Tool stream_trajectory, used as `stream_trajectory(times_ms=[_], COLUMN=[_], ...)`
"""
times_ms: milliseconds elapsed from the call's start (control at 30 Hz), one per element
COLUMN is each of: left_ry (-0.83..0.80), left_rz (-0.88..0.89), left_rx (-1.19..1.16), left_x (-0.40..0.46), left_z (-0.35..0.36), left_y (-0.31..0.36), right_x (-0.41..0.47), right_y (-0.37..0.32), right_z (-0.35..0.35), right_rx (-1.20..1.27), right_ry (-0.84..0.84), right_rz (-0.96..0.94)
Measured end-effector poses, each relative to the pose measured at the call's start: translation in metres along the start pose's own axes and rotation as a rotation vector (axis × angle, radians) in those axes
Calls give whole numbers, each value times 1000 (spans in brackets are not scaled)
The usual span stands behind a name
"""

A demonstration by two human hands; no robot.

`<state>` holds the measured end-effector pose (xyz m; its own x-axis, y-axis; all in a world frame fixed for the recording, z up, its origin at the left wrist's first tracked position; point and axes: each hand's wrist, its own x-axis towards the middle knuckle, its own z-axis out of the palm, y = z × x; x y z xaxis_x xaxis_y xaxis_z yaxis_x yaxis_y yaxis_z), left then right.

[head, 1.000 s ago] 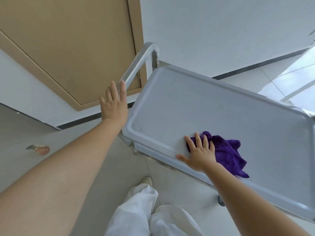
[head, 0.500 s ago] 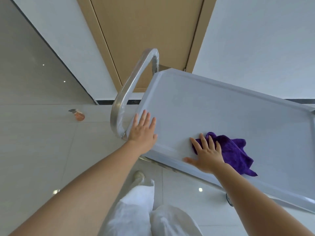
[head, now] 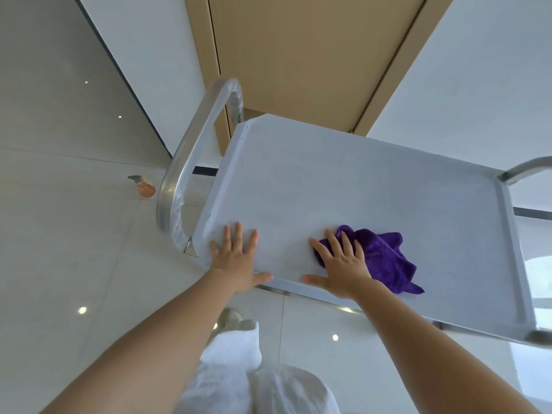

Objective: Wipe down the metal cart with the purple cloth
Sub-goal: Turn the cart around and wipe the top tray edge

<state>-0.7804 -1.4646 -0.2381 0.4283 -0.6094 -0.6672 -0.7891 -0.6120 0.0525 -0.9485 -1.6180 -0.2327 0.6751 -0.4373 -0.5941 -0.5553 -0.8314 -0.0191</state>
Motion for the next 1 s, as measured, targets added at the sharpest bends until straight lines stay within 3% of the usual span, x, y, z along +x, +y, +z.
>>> stream_trajectory(times_ms=[1000], left_ry=[2], left_rz=[-95], left_rx=[-16], left_x=[110], left_z=[-104], left_y=[-121], right_x=[177], right_y=[-57], right_z=[-119], right_rx=[-60], right_ry=[102], right_rz=[-133])
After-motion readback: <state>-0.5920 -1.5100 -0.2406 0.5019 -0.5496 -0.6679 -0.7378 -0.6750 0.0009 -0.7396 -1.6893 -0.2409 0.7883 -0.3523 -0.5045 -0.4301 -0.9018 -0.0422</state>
